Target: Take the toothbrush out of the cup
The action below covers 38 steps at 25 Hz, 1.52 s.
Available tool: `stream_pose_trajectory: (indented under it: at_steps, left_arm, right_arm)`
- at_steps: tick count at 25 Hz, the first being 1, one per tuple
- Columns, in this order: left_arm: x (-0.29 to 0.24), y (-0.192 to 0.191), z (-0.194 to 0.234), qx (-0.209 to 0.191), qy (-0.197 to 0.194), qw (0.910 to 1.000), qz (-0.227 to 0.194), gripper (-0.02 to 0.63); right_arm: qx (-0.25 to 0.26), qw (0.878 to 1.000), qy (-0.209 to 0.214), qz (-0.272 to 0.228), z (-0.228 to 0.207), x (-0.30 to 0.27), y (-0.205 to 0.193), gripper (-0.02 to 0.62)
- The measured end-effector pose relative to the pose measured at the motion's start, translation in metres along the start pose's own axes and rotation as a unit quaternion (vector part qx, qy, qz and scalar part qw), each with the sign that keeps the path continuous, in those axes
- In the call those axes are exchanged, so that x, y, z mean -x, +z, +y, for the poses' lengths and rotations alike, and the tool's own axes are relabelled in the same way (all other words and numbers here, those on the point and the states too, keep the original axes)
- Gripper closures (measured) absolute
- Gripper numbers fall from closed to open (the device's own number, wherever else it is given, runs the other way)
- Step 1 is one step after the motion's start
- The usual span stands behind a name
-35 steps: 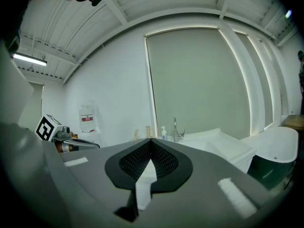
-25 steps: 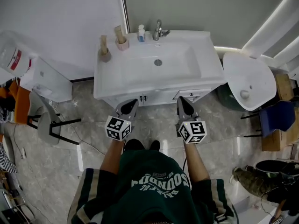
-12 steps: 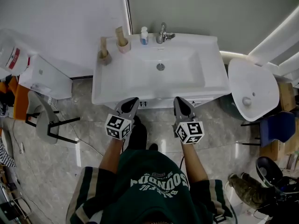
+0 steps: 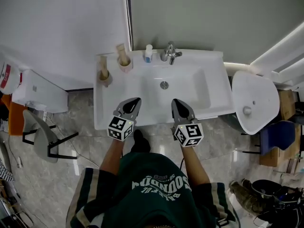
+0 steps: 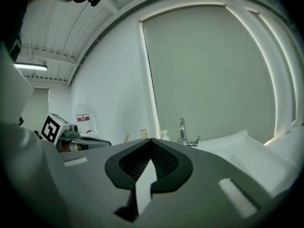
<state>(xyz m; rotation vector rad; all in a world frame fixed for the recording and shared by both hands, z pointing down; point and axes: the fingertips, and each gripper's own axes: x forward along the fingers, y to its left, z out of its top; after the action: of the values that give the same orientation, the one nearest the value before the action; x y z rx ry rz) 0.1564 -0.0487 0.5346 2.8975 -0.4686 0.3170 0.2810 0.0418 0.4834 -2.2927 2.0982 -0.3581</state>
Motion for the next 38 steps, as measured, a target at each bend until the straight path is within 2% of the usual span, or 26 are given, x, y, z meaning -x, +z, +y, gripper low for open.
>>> stream_pose_trajectory:
  at_steps: [9,16,21,30,38]
  left_arm:
    - [-0.019,0.01,0.087,0.017,0.001,0.9998,-0.004,0.555]
    - [-0.014,0.008,0.12,0.029,0.018,0.9994,-0.009,0.555]
    - [-0.009,0.008,0.144,0.035,0.044,0.9984,-0.011,0.555]
    - [0.004,0.003,0.166,0.046,0.087,0.9951,-0.01,0.555]
    - [0.026,-0.006,0.179,0.054,0.125,0.9907,-0.003,0.555]
  right_arm:
    - [-0.001,1.0,0.02,0.011,0.03,-0.089,0.003,0.593]
    - [0.01,0.999,0.043,0.018,0.044,-0.125,0.003,0.593]
    - [0.011,0.995,0.086,0.046,0.062,-0.157,-0.01,0.591]
    - [0.032,0.987,0.128,0.09,0.076,-0.212,-0.034,0.447]
    - [0.044,0.982,0.141,0.115,0.08,-0.272,-0.042,0.431]
